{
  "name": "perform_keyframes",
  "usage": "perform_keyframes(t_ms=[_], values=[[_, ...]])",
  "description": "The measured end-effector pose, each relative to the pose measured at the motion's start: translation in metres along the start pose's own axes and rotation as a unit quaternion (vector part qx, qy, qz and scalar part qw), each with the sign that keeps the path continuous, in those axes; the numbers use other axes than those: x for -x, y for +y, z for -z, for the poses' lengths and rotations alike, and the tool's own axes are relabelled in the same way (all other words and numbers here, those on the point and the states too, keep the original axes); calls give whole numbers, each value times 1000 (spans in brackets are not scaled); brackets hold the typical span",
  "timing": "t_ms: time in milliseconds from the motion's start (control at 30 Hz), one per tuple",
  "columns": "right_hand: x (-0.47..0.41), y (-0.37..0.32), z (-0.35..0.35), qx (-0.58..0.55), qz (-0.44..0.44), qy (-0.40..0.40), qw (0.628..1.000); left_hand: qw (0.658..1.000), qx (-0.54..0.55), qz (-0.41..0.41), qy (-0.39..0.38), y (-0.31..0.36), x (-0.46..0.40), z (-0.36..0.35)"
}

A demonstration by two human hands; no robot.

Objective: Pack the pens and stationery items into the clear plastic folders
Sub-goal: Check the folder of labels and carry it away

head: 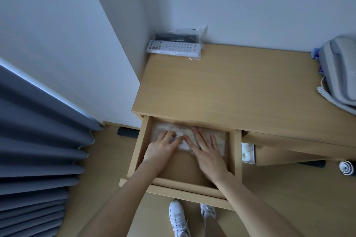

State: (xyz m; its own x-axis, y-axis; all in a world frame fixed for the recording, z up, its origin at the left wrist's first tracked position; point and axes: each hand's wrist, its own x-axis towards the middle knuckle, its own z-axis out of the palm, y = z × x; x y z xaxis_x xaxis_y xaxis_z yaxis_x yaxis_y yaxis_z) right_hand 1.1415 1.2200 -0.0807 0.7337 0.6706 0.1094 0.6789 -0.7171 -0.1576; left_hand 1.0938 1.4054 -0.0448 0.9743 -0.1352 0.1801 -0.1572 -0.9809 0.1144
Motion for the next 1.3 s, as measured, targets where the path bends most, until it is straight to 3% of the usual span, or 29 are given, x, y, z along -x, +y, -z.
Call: perform_keyframes(t_ms=[200,533,833,1300], values=[[-4,1,-1,-7,15,37,999,999,-34,0,28,5,-8,3],[-8,3,12,-89,-3,-6,996,1000,10,17,-6,0,-5,4],[-6,4,26,-74,13,53,996,998,21,54,-12,3,-5,6],[-5,3,38,-61,21,43,997,999,23,44,1,2,-1,9]])
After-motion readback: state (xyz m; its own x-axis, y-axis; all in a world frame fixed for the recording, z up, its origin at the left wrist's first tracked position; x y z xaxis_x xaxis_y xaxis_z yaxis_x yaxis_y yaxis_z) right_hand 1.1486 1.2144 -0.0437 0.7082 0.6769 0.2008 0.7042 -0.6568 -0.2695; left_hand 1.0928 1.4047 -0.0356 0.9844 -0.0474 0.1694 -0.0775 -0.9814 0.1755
